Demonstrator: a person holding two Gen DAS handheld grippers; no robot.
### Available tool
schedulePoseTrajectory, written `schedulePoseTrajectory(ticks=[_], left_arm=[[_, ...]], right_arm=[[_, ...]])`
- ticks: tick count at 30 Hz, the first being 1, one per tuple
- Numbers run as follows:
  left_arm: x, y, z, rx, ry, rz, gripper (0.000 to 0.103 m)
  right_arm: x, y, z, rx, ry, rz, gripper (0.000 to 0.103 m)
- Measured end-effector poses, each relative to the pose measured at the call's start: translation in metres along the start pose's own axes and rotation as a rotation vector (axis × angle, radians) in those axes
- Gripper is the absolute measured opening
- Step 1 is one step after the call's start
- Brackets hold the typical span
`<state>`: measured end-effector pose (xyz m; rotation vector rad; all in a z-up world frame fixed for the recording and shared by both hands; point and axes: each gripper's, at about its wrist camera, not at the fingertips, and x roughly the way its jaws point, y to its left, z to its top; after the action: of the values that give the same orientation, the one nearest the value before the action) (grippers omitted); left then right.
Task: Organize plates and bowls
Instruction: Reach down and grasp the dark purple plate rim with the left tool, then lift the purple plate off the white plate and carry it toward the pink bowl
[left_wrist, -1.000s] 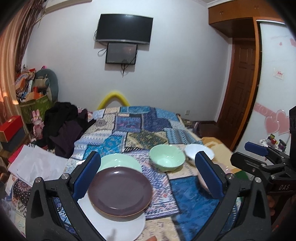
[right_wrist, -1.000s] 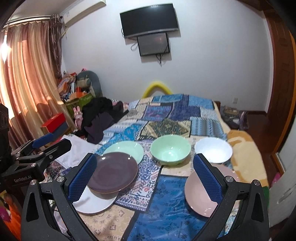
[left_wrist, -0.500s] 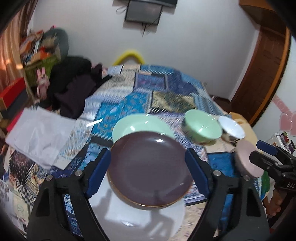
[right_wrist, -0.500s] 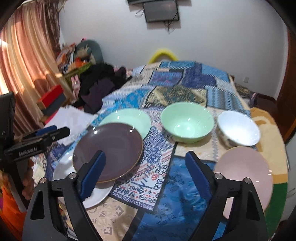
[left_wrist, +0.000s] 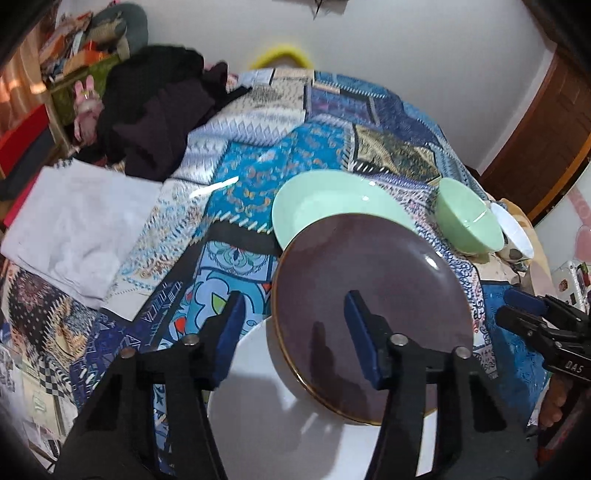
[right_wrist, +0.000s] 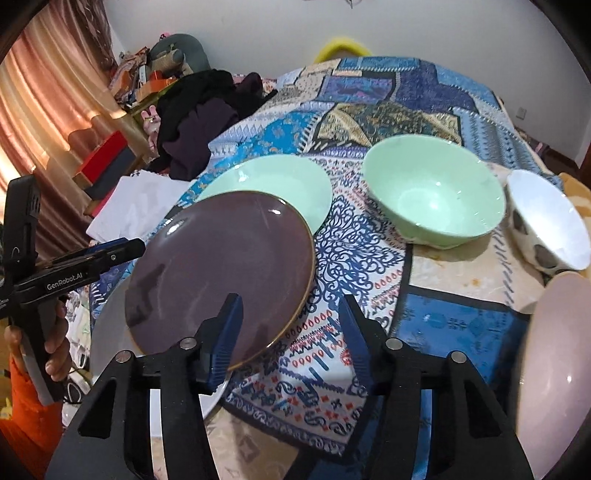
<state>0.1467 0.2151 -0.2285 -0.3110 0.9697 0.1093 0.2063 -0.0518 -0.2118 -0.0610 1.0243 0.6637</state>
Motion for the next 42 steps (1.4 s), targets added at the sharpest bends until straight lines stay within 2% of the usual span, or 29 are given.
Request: schedulePoseTrajectory(ticks=[9, 11, 16, 20, 34, 42], left_arm=[[0.022, 0.008, 0.003, -0.006, 0.049, -0.015, 0.033], [0.025, 0.007, 0.003, -0.004, 0.059, -0.025, 0.032], [0.034, 0.006, 0.002, -0.002, 0.085, -0.038, 0.026], [0.039, 0.005, 0.0, -0.002, 0.095, -0.042, 0.025], [0.036, 0.0, -0.001, 0.015, 0.11, -0.028, 0.025], [0.024, -0.015, -0.005, 0.04, 0.094, -0.033, 0.025]], right_arm=[[0.027, -0.001, -0.001, 0.004, 0.063, 0.013, 0.044], [0.031, 0.0, 0.0, 0.004, 0.073, 0.02, 0.036], [0.04, -0.003, 0.003, 0.027, 0.089, 0.04, 0.028], [0.042, -0.004, 0.003, 0.028, 0.087, 0.048, 0.024], [0.04, -0.004, 0.004, 0.032, 0.079, 0.018, 0.024], [0.021, -0.009, 0.001, 0.044, 0.042, 0.005, 0.024]])
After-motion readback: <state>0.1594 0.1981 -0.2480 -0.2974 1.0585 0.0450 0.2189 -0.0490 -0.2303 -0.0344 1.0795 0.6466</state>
